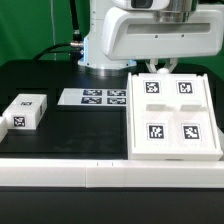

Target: Assemble cabinet

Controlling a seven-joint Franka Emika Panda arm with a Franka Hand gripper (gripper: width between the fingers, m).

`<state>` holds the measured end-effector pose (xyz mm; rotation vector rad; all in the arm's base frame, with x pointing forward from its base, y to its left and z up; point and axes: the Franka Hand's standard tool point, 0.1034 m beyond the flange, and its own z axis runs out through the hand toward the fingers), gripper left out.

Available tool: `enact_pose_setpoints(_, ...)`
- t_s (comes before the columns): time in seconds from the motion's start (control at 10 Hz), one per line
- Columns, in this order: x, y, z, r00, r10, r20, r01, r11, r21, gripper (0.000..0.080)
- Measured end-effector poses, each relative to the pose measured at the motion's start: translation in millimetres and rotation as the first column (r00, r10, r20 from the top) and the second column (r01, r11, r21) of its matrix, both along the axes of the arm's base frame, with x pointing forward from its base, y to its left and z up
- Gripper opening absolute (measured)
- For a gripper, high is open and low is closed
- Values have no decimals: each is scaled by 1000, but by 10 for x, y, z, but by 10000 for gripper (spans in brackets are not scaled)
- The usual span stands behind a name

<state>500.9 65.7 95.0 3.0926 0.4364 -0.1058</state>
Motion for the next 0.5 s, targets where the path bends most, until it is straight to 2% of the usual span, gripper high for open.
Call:
enact_pose_setpoints(0.1, -25, -19, -27, 1000, 4, 5, -4, 1000, 1, 2)
enact_pose_setpoints(0.3, 51, -93, 176, 999, 15, -45, -16, 1000, -8, 2)
enact_pose_setpoints(0.4, 94, -114, 224, 998, 18, -57, -19, 1000, -11, 2)
enact_pose_setpoints(0.5, 68, -106, 198, 998, 20, -60, -21, 1000, -11, 2)
